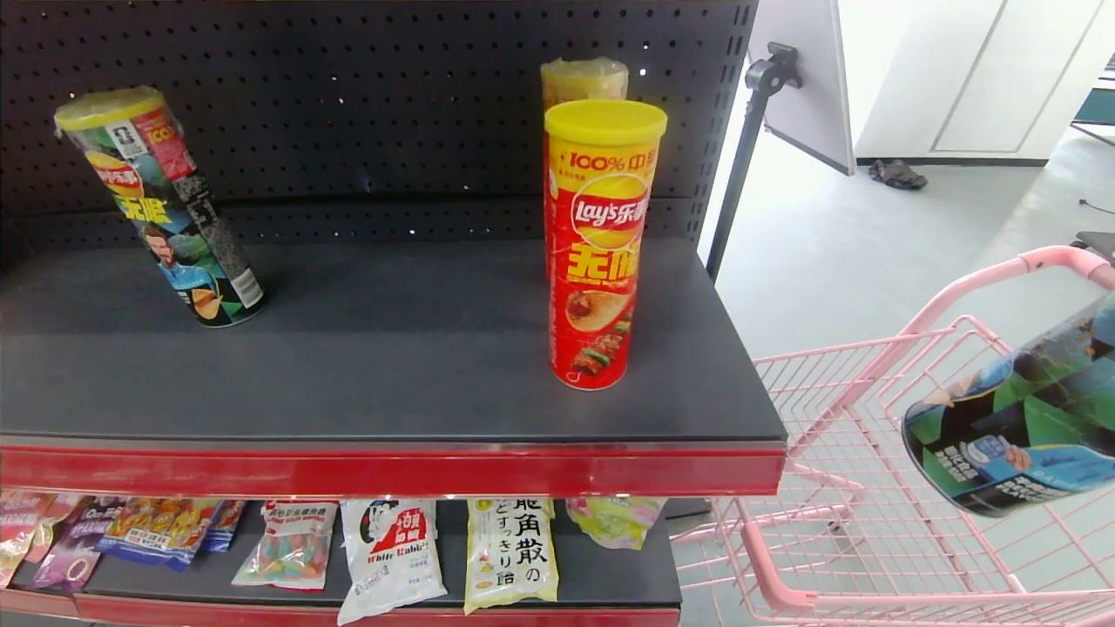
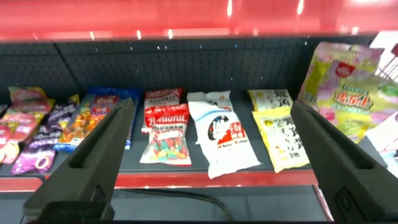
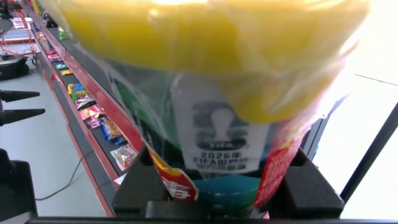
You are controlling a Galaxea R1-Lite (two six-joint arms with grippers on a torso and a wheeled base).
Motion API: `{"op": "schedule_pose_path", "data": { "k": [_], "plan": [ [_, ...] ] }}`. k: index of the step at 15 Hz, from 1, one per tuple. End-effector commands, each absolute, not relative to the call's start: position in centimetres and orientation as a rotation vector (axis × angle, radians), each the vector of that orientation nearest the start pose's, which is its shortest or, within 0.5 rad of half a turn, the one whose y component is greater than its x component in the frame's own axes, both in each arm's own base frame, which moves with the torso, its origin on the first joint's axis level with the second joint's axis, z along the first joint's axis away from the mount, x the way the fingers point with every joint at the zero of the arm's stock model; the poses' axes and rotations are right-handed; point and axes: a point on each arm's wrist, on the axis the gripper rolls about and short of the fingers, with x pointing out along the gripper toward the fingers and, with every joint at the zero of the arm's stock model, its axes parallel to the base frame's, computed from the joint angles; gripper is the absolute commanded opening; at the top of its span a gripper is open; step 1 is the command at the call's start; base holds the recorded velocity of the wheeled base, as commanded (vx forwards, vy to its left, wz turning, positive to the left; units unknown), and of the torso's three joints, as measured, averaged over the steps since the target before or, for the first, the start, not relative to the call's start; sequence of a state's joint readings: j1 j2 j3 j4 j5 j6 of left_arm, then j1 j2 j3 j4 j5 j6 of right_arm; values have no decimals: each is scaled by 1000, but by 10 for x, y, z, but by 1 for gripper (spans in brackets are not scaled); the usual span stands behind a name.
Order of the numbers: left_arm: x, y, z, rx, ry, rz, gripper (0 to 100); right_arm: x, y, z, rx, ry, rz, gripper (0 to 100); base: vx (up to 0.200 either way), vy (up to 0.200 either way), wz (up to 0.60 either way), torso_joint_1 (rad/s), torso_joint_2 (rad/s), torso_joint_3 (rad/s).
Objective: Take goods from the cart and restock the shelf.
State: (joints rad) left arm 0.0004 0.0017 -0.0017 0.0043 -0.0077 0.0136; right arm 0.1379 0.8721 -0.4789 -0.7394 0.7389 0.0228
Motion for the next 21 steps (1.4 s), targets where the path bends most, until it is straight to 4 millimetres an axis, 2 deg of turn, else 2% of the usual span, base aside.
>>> {"op": "schedule_pose_path", "data": {
  "k": [1,12,13,17,18,21],
  "plan": [
    [-23,0,75,14,6,-8,100,86,27,265,-84,-329,872,0,0,0,0,232,-574,-349],
    [-23,0,75,12,5,-8,100,83,27,258,-71,-311,873,0,0,0,0,199,-462,-268],
    [-23,0,75,14,5,-6,100,80,26,253,-58,-301,878,0,0,0,0,159,-354,-203],
    [-23,0,75,14,5,-6,100,63,27,205,-21,-177,988,0,0,0,0,38,-93,-45],
    [-23,0,75,14,5,-6,100,62,26,199,-16,-161,991,0,0,0,0,0,0,0],
    [-23,0,75,14,5,-8,100,63,28,199,-15,-156,1005,0,0,0,0,0,0,0]
  ]
}}
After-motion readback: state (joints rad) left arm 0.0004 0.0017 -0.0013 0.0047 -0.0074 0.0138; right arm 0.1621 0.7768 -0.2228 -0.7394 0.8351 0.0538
